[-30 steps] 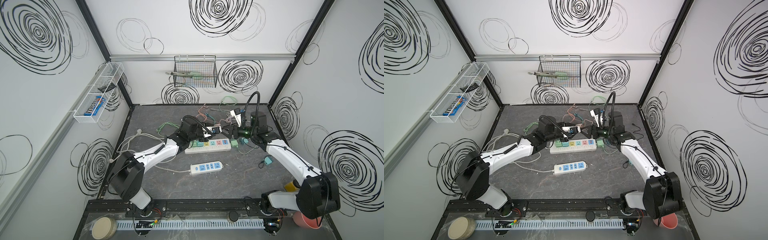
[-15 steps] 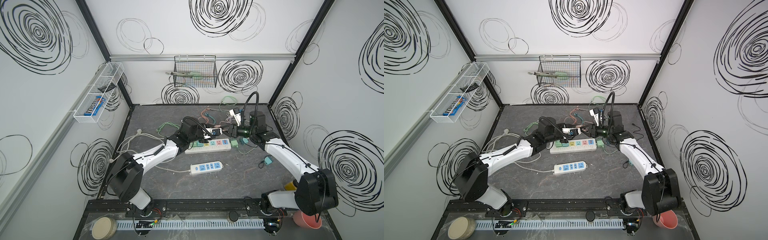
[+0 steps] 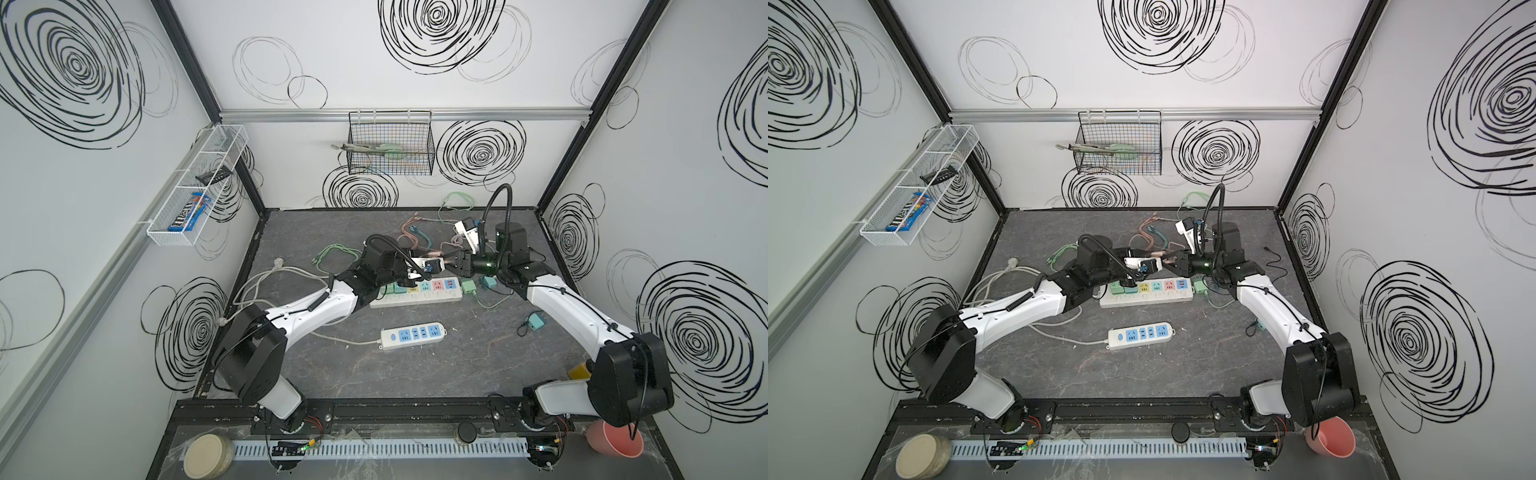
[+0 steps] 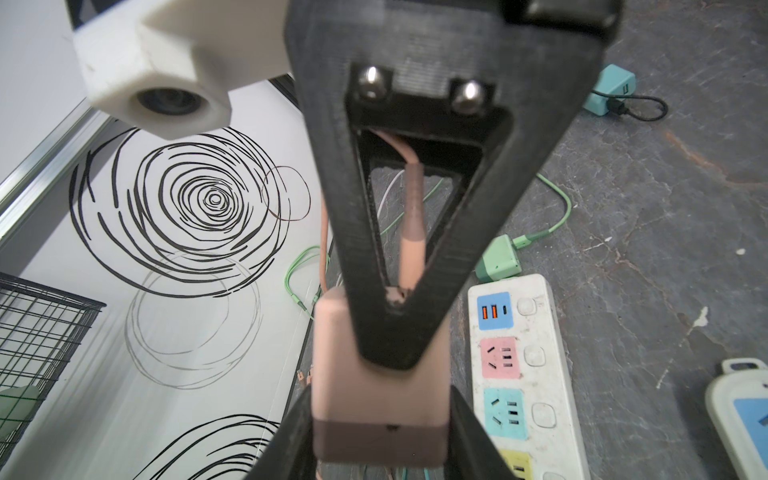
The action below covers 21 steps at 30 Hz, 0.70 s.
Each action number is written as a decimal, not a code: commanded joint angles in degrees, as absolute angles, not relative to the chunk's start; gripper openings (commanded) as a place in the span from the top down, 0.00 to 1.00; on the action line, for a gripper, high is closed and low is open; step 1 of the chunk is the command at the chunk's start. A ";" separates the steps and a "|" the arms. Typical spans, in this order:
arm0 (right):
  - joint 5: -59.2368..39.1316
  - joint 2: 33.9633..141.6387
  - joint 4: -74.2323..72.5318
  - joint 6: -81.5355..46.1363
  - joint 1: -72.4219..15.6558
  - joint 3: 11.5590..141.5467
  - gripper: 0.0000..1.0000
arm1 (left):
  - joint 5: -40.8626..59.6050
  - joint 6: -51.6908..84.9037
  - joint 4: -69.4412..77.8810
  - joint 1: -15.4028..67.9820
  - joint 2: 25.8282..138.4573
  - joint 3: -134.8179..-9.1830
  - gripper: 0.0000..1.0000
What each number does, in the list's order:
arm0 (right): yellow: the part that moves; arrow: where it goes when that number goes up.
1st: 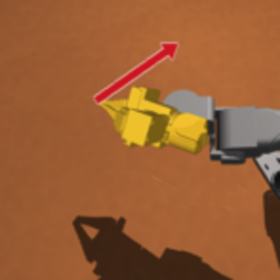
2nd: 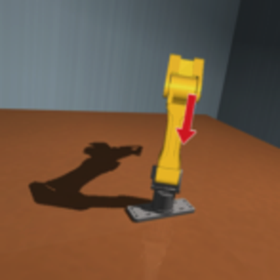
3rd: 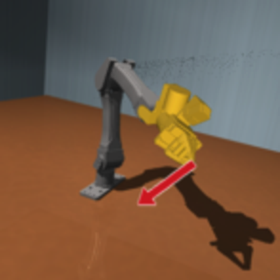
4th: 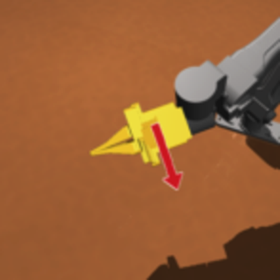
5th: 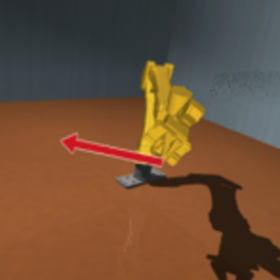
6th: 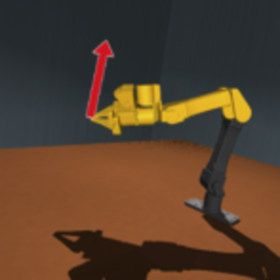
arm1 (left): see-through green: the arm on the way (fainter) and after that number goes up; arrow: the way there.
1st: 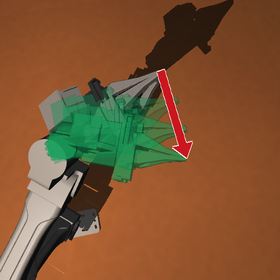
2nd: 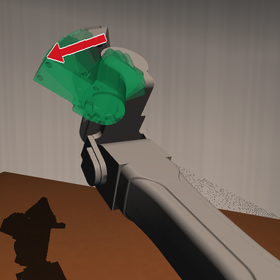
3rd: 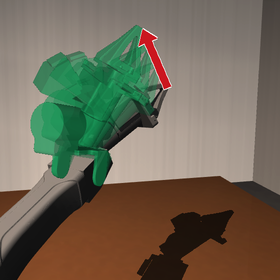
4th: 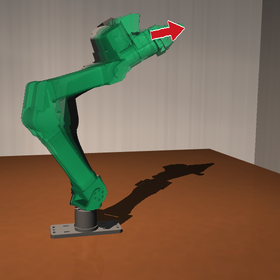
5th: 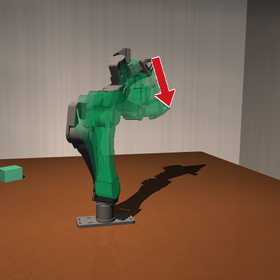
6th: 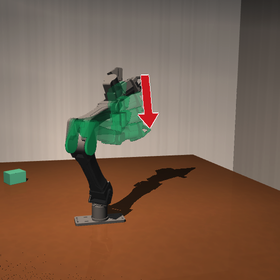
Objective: Insert the plug
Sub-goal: 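Close the right gripper on the pink charger held by the left gripper, then open the left gripper and withdraw it while right gripper keeps the charger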
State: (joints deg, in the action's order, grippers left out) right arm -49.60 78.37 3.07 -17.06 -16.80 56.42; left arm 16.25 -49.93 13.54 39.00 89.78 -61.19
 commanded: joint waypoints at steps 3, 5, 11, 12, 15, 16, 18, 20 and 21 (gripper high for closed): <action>-49.58 77.04 4.88 -13.05 -17.58 58.85 1.00 | 13.70 -41.83 19.70 39.80 87.51 -59.06 0.27; -48.80 76.74 4.79 -12.12 -17.71 58.97 1.00 | 11.95 -36.04 24.73 40.20 86.74 -55.90 0.16; -43.89 78.07 6.41 -5.90 -18.09 60.38 1.00 | 4.69 -23.54 42.12 41.22 80.88 -43.12 0.04; -42.59 78.65 6.98 -4.26 -18.19 60.82 0.99 | 3.46 -21.71 42.58 41.22 79.73 -42.01 0.04; -39.80 81.86 9.72 2.16 -18.68 62.97 0.99 | -3.13 -17.10 41.80 40.74 76.03 -39.62 0.04; -38.61 83.20 11.00 4.77 -19.02 63.99 0.99 | -6.14 -15.99 40.96 40.63 74.71 -39.17 0.04; -36.75 85.56 13.82 10.27 -19.80 65.93 1.00 | -11.84 -13.94 39.20 40.20 72.34 -38.61 0.04; -35.07 88.09 16.22 15.37 -20.49 67.99 1.00 | -15.63 -12.72 37.08 39.11 69.83 -38.10 0.04; -34.72 89.20 17.20 17.09 -20.56 68.95 1.00 | -16.85 -12.56 36.11 38.74 68.70 -37.97 0.04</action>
